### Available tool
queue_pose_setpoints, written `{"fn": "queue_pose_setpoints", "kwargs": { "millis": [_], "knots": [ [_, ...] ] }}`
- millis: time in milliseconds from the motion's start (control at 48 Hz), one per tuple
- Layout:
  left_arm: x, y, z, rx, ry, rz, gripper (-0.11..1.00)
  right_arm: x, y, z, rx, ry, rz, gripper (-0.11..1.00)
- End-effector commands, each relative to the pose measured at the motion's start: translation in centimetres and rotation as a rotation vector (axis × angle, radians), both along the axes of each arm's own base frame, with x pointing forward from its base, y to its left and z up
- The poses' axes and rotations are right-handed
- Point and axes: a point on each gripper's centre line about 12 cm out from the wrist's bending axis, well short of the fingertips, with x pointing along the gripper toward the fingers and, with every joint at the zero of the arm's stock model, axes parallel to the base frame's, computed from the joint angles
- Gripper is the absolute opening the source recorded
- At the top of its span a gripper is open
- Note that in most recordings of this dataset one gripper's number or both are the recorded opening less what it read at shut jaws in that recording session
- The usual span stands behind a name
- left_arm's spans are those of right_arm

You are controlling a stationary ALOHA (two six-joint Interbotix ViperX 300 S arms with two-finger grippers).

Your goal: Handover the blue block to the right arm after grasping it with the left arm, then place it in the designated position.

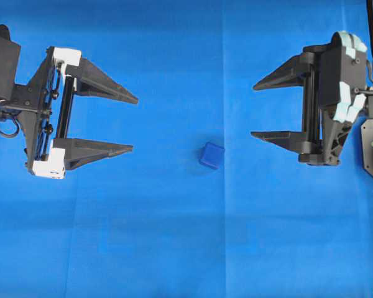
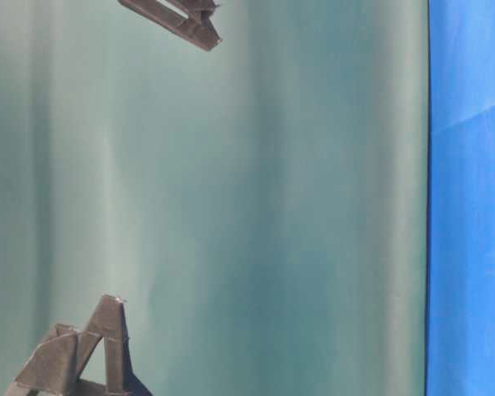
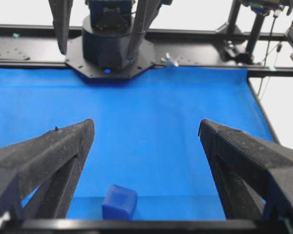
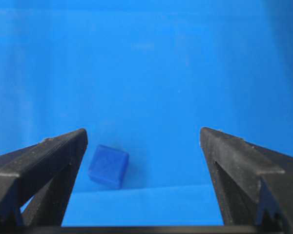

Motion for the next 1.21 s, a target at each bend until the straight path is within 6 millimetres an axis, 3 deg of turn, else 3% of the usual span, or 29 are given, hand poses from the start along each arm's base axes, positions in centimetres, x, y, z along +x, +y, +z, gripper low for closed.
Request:
{"fn": "queue_pose_setpoints", "kwargs": {
  "millis": [0, 583, 1186],
  "knots": [
    [0.0, -0.1, 1.3, -0.002, -0.041, -0.002, 0.93, 0.1, 0.0, 0.8, -0.005, -0.025, 0.003, 0.89],
    [0.0, -0.1, 1.3, -0.002, -0.040, -0.002, 0.93, 0.9, 0.0, 3.6, -0.025, -0.277, 0.077, 0.89],
    [-0.1, 0.0, 1.3, 0.000, -0.042, -0.002, 0.93, 1.3, 0.1, 3.1, -0.024, -0.314, 0.100, 0.89]
  ]
}}
